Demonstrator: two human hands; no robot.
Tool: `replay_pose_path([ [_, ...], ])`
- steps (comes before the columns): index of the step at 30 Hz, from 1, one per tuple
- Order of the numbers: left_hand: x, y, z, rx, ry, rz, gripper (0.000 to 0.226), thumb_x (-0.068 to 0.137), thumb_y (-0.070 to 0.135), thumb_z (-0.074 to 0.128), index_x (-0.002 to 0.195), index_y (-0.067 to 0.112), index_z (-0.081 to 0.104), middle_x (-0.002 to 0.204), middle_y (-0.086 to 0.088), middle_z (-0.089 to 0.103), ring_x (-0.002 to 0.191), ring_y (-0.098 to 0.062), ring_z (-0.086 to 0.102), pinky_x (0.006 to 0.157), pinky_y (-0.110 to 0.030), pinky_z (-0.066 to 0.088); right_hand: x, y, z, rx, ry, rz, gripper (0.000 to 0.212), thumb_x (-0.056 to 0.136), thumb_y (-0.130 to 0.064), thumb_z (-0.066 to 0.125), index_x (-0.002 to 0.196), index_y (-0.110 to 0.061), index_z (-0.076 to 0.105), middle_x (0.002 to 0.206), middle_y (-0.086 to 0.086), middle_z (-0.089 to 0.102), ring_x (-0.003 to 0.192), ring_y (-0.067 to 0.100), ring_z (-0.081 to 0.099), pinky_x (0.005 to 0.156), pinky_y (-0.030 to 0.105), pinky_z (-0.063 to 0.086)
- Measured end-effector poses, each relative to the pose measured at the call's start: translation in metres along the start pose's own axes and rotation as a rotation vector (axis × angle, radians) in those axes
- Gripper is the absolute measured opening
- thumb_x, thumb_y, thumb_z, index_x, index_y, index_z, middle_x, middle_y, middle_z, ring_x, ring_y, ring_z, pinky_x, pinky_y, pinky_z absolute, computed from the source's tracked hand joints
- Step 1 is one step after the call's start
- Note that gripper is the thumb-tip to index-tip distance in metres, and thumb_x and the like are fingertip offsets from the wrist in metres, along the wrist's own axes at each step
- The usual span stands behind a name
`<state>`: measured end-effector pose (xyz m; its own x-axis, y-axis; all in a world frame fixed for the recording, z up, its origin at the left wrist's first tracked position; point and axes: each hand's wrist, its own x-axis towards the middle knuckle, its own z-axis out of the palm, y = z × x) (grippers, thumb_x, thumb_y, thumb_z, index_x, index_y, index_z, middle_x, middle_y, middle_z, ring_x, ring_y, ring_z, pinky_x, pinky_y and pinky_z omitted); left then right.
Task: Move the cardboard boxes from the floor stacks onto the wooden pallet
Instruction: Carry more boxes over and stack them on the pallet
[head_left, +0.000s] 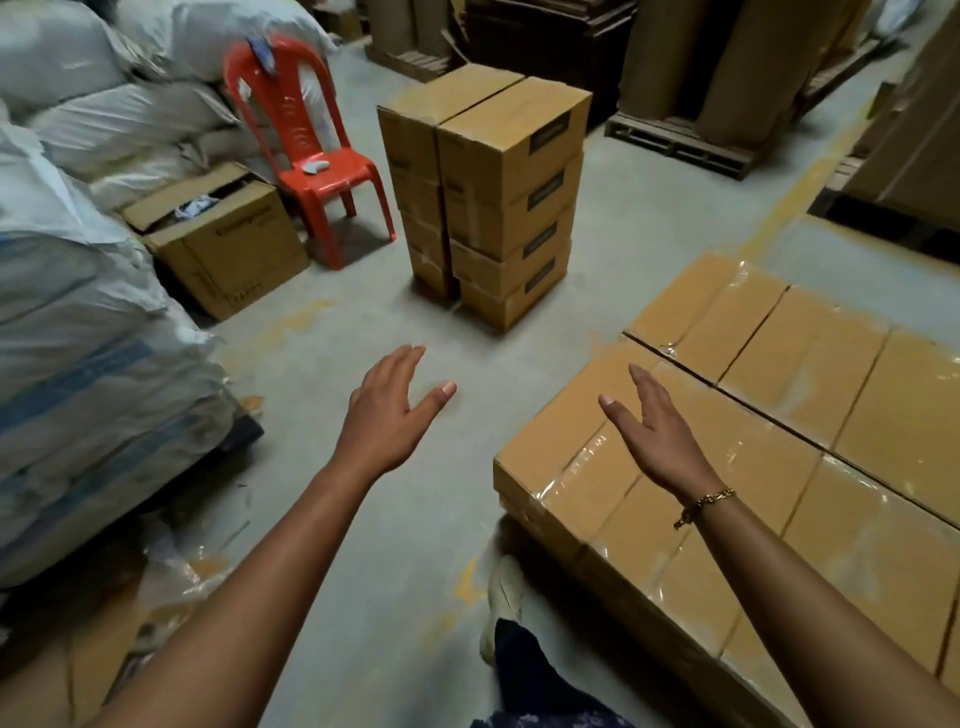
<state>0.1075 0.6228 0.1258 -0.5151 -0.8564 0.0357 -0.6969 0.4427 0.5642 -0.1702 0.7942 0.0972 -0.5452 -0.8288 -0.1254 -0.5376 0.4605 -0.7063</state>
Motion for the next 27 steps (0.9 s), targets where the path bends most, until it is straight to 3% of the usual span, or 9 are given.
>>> replay_pose_path([
  [12, 0.202, -0.073, 0.013, -0.007, -0.133, -0.028, 0.067, 0.100, 0.062, 0.044, 0.157, 0.028, 0.034, 0.166, 0.004, 0.029, 0.153, -0.016, 0.021, 0.120, -0.043, 0.021, 0.205, -0.044, 0.059, -0.033, -0.079, 0.078, 0.074, 0.101, -0.059, 0.044, 0.162, -0.023, 0.021, 0.168, -0.004, 0.020, 0.154, 0.014, 0.019, 0.123, 0.040, 0.019],
  [22, 0.334, -0.115, 0.080, -0.029, -0.502, 0.192, 0.067, 0.101, 0.061, 0.043, 0.157, 0.027, 0.034, 0.166, 0.003, 0.028, 0.153, -0.017, 0.020, 0.122, -0.043, 0.021, 0.208, -0.014, 0.100, -0.100, -0.016, 0.473, 0.081, 0.096, -0.064, 0.041, 0.162, -0.022, 0.020, 0.168, 0.000, 0.022, 0.154, 0.020, 0.022, 0.122, 0.043, 0.022],
  [27, 0.382, -0.135, 0.094, -0.018, -0.590, 0.280, 0.068, 0.101, 0.063, 0.042, 0.157, 0.026, 0.034, 0.166, 0.003, 0.028, 0.153, -0.017, 0.021, 0.121, -0.041, 0.021, 0.208, -0.026, 0.125, -0.050, 0.042, 0.636, 0.074, 0.100, -0.056, 0.047, 0.161, -0.023, 0.022, 0.168, 0.000, 0.023, 0.154, 0.021, 0.021, 0.122, 0.043, 0.021],
])
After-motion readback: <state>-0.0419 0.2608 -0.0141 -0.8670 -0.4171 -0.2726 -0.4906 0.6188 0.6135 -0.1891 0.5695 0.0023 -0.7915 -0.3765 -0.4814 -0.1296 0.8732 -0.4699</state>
